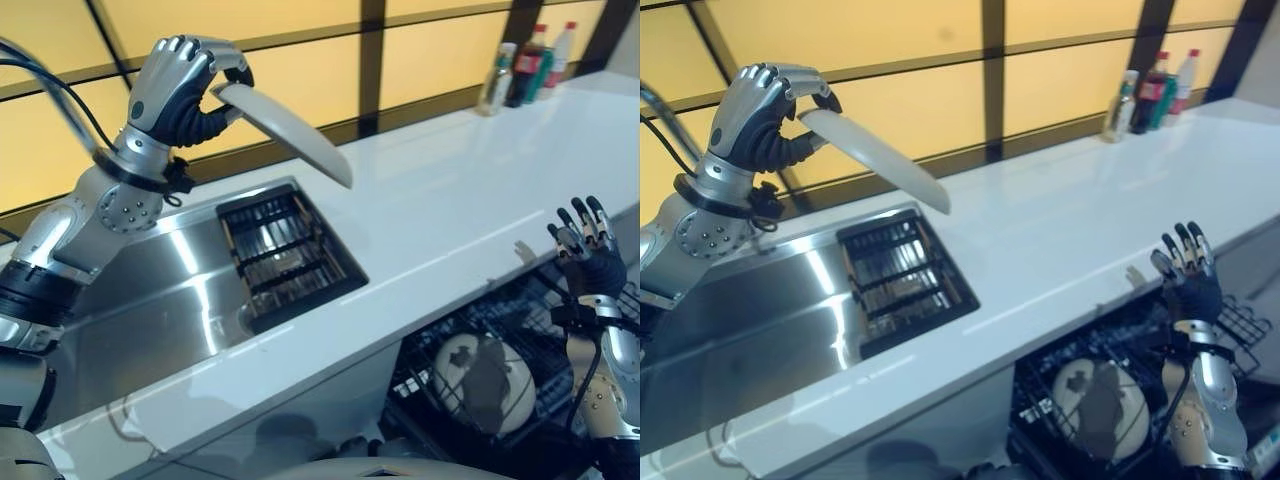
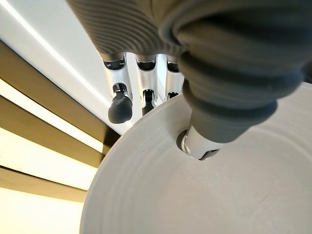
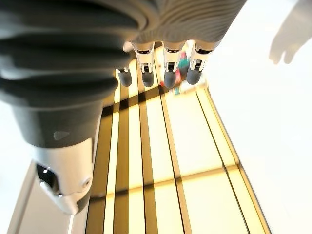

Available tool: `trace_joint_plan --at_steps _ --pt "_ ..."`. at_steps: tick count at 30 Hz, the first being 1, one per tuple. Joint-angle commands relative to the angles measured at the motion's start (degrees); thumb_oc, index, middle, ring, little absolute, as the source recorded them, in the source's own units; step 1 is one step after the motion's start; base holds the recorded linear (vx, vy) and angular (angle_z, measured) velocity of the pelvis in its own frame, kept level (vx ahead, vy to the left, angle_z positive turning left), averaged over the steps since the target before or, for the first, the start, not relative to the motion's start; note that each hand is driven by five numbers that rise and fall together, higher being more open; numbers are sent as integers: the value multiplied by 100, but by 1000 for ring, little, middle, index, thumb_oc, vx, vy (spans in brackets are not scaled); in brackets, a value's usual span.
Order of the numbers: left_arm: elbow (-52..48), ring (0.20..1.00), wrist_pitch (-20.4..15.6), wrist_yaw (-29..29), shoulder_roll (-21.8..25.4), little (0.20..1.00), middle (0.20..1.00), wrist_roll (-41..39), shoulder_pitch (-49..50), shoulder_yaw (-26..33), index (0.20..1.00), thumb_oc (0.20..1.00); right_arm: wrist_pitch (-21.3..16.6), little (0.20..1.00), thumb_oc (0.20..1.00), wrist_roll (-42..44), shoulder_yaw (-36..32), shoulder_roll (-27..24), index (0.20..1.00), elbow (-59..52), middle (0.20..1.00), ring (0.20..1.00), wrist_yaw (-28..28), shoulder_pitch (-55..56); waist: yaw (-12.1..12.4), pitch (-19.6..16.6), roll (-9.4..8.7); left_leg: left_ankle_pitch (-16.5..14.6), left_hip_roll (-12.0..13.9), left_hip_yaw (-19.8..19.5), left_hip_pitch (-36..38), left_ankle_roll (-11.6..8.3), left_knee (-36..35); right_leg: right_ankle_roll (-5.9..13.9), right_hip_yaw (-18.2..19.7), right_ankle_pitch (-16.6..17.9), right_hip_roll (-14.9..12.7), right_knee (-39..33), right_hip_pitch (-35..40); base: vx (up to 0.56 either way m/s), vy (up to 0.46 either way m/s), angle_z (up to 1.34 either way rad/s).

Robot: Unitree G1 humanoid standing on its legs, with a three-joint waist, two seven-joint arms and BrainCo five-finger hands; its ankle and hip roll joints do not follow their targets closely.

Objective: Pick up plates and place into dishwasher.

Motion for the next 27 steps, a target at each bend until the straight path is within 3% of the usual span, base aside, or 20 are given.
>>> trace_joint_plan --at_steps 1,6,14,20,27 --pt "-234 200 63 -55 -147 200 200 -764 221 912 200 200 -664 1000 1000 -277 -165 -79 1000 -497 1000 1000 -280 -566 52 -144 -60 280 -170 -152 -431 308 -8 333 174 -49 95 -96 486 -60 -1 33" --pt "-676 200 207 -426 -823 200 200 -1545 772 1277 200 200 -780 1000 1000 -672 -57 -51 1000 -561 1000 1000 -426 -873 283 -140 -108 300 -203 -372 -463 309 -12 274 2 -138 99 -166 562 -70 -8 23" --pt "-1186 200 611 -952 -2099 200 200 -2289 1547 1276 200 200 -586 1000 1000 -1666 585 -103 1000 -811 1000 1000 -218 -1440 523 -105 -196 386 -238 -599 -542 290 -45 240 -133 -158 102 -289 595 -77 -10 11" --pt "-1490 200 1141 -1261 -2665 200 200 -2878 1873 1119 200 200 -386 1000 1000 -2957 1094 -326 1000 -999 1000 1000 -308 -1730 632 -76 -219 435 -229 -655 -573 277 -105 255 -200 -163 75 -333 601 -64 -12 6" --pt "-1486 200 1345 -1353 -2959 200 200 -3170 1893 787 200 200 -141 1000 1000 -4212 1669 -534 1000 -1061 1000 1000 -654 -2215 675 -34 -196 444 -235 -660 -566 276 -159 290 -220 -169 40 -360 601 -33 -3 1"
